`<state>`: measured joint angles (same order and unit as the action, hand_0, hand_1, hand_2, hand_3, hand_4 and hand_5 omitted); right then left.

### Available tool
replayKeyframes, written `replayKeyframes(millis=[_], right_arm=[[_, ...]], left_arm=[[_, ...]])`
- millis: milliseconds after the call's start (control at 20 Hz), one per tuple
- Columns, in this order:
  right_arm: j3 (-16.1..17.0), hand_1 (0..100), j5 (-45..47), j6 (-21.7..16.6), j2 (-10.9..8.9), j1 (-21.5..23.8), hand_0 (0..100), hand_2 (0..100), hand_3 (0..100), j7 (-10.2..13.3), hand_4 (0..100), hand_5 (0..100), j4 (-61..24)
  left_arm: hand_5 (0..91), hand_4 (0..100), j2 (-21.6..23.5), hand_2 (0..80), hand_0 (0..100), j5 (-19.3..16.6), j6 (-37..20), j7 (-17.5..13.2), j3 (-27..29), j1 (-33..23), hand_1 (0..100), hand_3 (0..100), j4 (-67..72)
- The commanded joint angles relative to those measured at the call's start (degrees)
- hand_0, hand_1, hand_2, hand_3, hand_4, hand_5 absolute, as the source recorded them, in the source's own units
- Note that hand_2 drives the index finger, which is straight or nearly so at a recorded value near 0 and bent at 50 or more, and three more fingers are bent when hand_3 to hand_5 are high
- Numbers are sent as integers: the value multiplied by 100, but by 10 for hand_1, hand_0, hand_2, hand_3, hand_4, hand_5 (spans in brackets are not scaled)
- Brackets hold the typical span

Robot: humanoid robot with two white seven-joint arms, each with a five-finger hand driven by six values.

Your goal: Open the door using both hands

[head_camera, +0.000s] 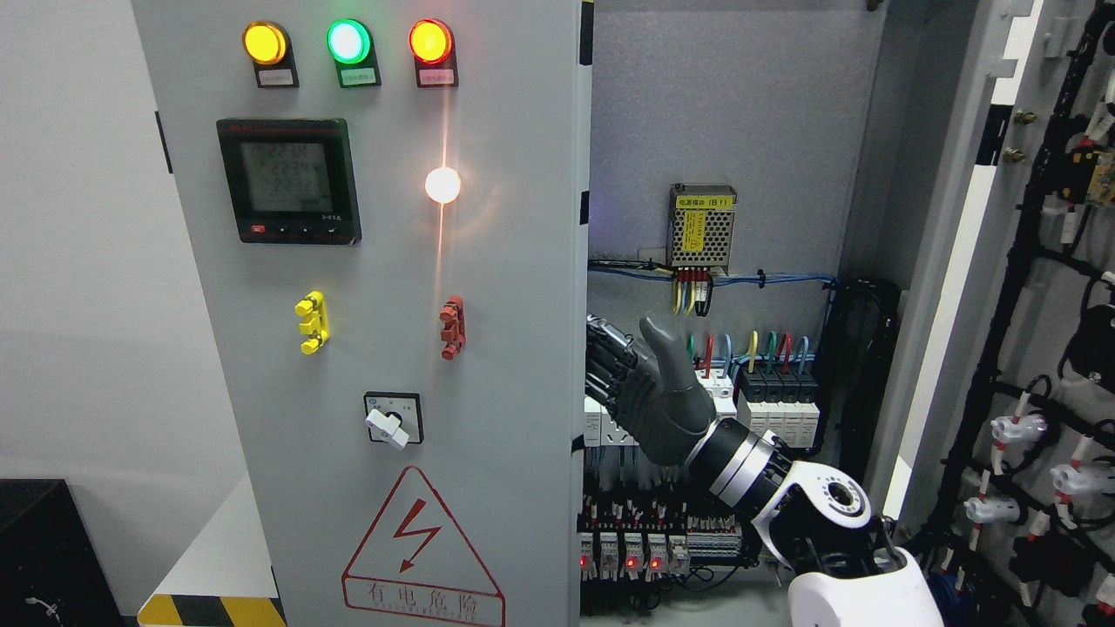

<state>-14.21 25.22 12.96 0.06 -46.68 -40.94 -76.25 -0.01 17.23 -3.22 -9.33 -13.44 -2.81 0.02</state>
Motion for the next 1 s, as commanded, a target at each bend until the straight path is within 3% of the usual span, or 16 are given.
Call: replayKeyframes(millis=[0,701,851,952], right_arm=[[402,0,1,-13,-86,1,0,0,0,122,0,0,-12],[393,0,246,-31,-121,106,0,0,0,122,0,0,-179],[323,0,422,-31,-314,159,0,0,0,130,0,0,-267],[323,0,519,-40,-340,273,0,0,0,130,0,0,-354]], left_arm=[[0,0,18,0,0,0,6,1,0,9,0,0,-143],[0,0,18,0,0,0,6,1,0,9,0,0,-143],[0,0,18,0,0,0,6,1,8,9,0,0,-143],[0,0,18,0,0,0,6,1,0,9,0,0,-143]])
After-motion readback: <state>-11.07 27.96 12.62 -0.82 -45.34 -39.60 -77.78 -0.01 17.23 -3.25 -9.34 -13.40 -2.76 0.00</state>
